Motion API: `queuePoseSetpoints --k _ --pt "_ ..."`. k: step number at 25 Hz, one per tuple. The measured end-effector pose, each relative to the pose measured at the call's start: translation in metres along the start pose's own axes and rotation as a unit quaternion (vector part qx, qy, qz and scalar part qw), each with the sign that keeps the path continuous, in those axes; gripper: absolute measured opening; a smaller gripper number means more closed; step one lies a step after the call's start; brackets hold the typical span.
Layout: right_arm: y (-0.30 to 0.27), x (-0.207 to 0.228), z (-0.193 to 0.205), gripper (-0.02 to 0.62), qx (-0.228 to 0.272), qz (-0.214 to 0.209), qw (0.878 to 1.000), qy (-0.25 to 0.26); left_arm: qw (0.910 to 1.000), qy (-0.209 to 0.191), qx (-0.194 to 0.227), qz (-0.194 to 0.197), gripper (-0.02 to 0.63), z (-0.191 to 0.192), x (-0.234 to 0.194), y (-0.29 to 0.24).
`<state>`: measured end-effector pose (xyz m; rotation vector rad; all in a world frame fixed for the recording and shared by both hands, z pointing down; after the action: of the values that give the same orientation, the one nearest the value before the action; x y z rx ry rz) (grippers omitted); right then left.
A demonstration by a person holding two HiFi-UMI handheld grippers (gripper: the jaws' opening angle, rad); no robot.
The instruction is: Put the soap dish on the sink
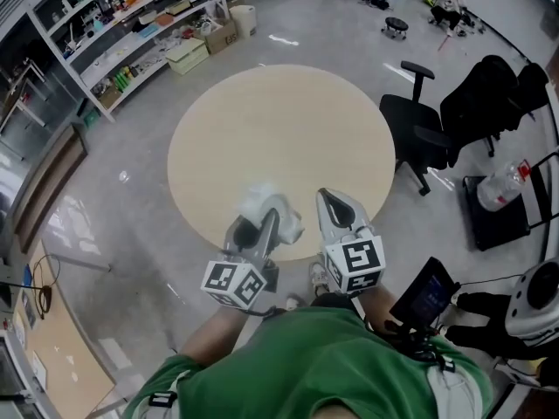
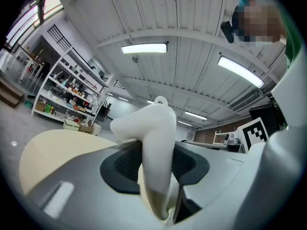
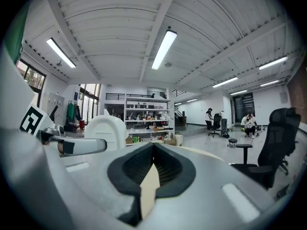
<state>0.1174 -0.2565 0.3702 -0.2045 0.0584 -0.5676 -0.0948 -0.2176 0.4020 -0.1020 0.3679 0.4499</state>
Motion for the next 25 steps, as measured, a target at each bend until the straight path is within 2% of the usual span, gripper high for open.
queuePoseSetpoints --k 17,25 --pt "-0.067 0.071 -0.007 0.003 0.008 -0.04 0.999 -0.002 0.9991 -0.007 -0.006 -0.042 0.161 0.004 -0.014 -0.084" --pt "-0.098 0.097 0.008 0.003 -0.019 -0.065 0.998 -0.003 0.9972 -0.001 -0.026 -0.07 0.161 0.021 -0.023 -0.113"
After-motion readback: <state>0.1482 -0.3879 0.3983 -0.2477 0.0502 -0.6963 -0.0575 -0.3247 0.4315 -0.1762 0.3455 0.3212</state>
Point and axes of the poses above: the fingertips, and each gripper's own axes: y backward along the fingers, x to its right, z out of its underside, the point moved 10 cm from there along y, backward along the fingers, and after that the axes turned 4 degrees about -x, right-handed, at the moved point
